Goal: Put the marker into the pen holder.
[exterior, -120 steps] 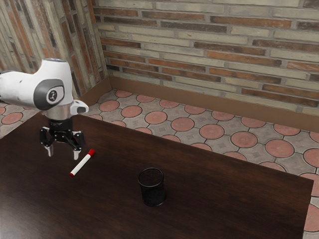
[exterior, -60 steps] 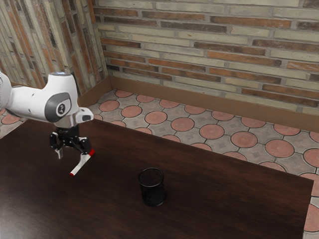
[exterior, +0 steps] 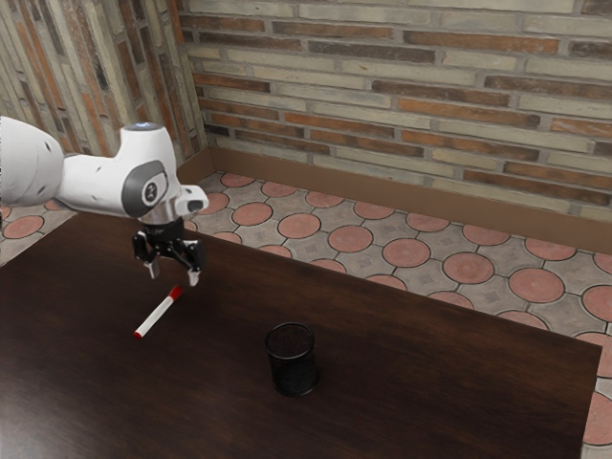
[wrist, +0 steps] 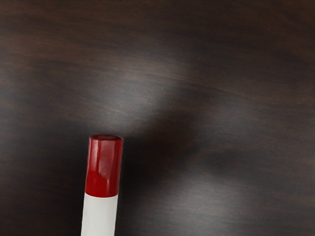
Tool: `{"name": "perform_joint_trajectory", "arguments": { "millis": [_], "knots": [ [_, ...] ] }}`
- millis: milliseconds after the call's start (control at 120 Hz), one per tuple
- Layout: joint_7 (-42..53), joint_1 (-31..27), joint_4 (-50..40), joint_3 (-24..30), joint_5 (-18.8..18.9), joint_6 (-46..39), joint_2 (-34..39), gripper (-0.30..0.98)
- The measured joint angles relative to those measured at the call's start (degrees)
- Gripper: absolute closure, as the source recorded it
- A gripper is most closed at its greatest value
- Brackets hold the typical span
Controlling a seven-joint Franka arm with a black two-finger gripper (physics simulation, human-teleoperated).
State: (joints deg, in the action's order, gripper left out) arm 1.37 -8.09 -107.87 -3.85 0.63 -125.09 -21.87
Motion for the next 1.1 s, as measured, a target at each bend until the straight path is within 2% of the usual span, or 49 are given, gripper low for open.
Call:
{"name": "perform_joint_trajectory", "arguments": {
  "millis": [175, 417, 608, 742, 1100],
  "knots": [
    [1.5, -0.7, 0.9, -0.2, -0.6, 0.2, -1.9, 0.00],
    [5.6, -2.6, 3.6, -2.3, -5.5, 0.0, -7.1, 0.00],
    [8.8, -3.2, 4.1, -2.4, -7.1, 0.1, -7.9, 0.01],
    [10.8, -3.2, 4.1, -2.4, -7.5, 0.3, -7.9, 0.22],
    [14.6, -3.3, 3.9, -2.5, -8.1, 0.6, -7.9, 0.66]
  ]
}}
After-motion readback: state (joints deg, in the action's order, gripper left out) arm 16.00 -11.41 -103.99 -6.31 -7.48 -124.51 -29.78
